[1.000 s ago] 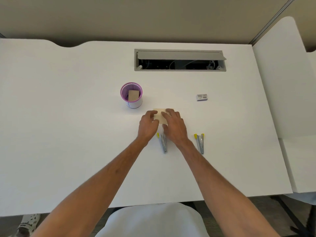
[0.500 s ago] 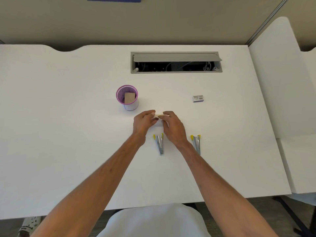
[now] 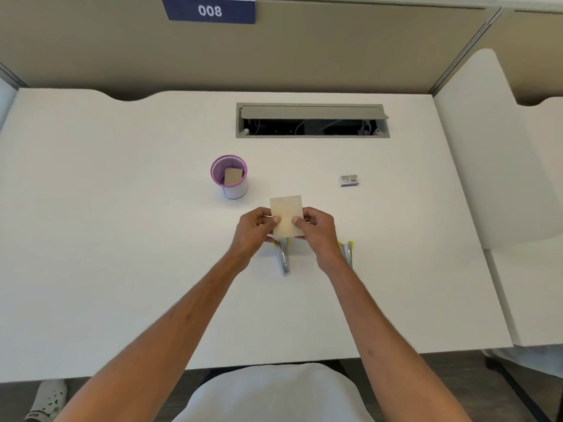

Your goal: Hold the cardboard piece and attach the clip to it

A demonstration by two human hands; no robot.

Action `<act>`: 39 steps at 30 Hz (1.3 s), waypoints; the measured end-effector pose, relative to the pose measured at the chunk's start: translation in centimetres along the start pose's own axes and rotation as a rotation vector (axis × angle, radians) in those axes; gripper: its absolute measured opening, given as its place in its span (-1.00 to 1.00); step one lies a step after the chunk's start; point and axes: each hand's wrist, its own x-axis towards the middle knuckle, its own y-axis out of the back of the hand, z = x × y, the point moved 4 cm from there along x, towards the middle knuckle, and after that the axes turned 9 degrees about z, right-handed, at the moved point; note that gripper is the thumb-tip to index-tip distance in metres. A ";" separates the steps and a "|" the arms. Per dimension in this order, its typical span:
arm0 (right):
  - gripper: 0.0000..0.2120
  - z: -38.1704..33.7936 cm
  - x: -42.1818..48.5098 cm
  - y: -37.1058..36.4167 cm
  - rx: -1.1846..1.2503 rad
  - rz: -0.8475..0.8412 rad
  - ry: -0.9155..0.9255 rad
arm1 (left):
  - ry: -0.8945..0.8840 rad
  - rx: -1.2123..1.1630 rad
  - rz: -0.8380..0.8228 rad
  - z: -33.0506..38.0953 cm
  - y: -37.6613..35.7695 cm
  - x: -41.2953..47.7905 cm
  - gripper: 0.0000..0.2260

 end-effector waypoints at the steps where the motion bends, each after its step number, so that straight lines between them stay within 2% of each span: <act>1: -0.93 0.0 -0.1 0.1 0.018 -0.011 -0.021 | -0.004 -0.008 -0.011 0.0 0.0 -0.3 -0.83; 5: -0.86 -0.1 -0.6 0.8 0.023 -0.060 -0.025 | -0.042 -0.020 -0.006 0.3 0.5 -1.1 -0.84; 8: -0.93 -0.6 -1.0 1.0 0.016 -0.151 0.014 | -0.067 -0.043 -0.011 0.5 0.8 -1.4 -0.85; 14: -0.76 -0.7 -1.6 1.2 0.140 -0.178 0.021 | -0.094 -0.110 -0.036 0.8 0.8 -1.6 -0.84; 18: -0.75 -0.9 -1.9 1.1 0.252 -0.175 0.012 | -0.010 -0.253 -0.104 0.8 0.5 -1.8 -0.81; 23: -0.67 -1.3 -1.8 1.1 0.198 -0.150 0.055 | 0.200 -0.398 -0.204 0.7 0.5 -2.1 -0.67; 25: -0.65 -1.4 -1.9 1.1 0.167 -0.150 0.081 | 0.253 -0.317 -0.210 0.7 0.3 -2.2 -0.57; 27: -0.67 -1.5 -2.0 0.9 0.141 -0.146 0.107 | 0.205 -0.187 -0.236 0.6 0.1 -2.2 -0.55; 32: -0.69 -1.0 -2.2 0.5 0.153 -0.167 0.091 | 0.110 -0.146 -0.198 0.4 0.3 -2.1 -0.60; 35: -0.72 -0.5 -2.2 0.3 0.212 -0.181 0.012 | 0.080 -0.150 -0.169 0.4 0.5 -2.1 -0.73; 39: -0.78 -0.1 -2.4 0.1 0.188 -0.125 -0.039 | 0.039 -0.106 -0.157 0.4 0.6 -2.1 -0.72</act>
